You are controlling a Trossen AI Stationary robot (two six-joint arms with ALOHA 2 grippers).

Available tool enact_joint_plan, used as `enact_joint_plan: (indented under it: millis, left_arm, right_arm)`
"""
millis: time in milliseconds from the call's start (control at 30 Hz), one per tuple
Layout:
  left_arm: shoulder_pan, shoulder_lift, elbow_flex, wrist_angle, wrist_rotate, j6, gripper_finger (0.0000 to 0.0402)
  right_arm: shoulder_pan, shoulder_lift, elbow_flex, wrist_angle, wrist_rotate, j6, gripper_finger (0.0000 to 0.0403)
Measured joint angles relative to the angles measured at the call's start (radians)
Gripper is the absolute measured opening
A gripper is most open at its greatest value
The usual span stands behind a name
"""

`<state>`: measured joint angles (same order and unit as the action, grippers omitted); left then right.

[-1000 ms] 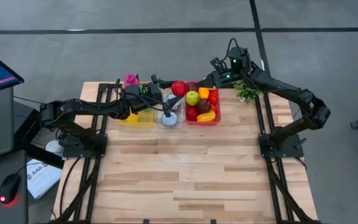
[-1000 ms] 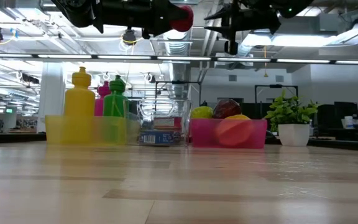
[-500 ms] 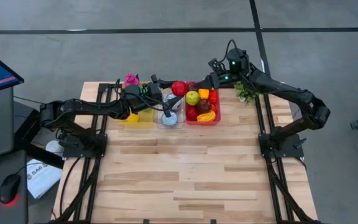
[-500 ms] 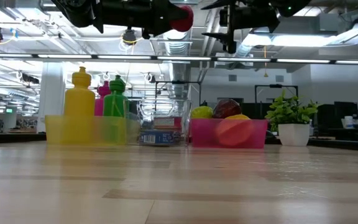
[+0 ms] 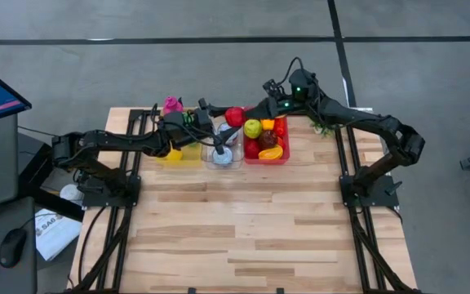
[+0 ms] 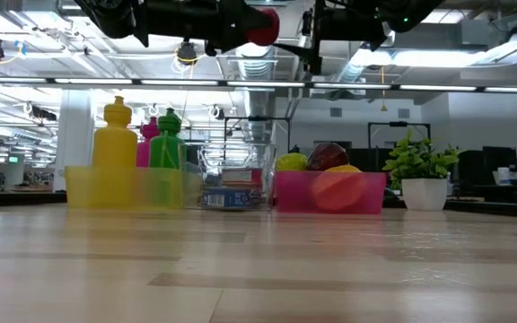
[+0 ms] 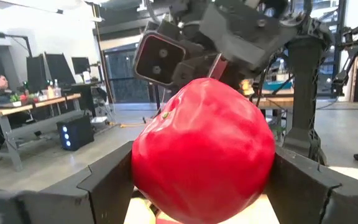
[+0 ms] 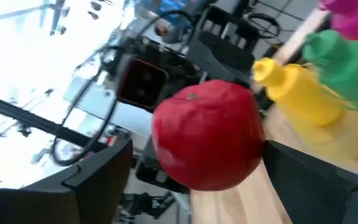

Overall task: Pick & Place Food Item
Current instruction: Put the red apple into the pink bin

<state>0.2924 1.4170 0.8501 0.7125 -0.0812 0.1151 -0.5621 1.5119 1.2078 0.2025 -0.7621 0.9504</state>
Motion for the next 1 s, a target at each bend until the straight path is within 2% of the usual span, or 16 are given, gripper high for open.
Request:
enact_joint_plan:
  millis: [267,600,767,1000]
  left_arm:
    - [0.0,0.0,0.0,-0.017,0.002,0.0,0.0294]
    - [-0.018,0.001,-0.001,-0.015,0.029,-0.001,0.0294]
    - [-0.02,0.001,0.0,-0.014,0.029,-0.001,0.0294]
    - [-0.02,0.001,0.0,-0.014,0.03,-0.001,0.0294]
  right_arm:
    - [0.014,-0.001,0.001,0.011,0.005,0.018,0.0353]
    - [0.047,-0.001,0.001,-0.075,0.052,0.01,0.0353]
    - [0.056,-0.001,0.001,-0.04,0.061,-0.015,0.0353]
    - [0.063,-0.001,0.001,-0.043,0.06,-0.016,0.0312]
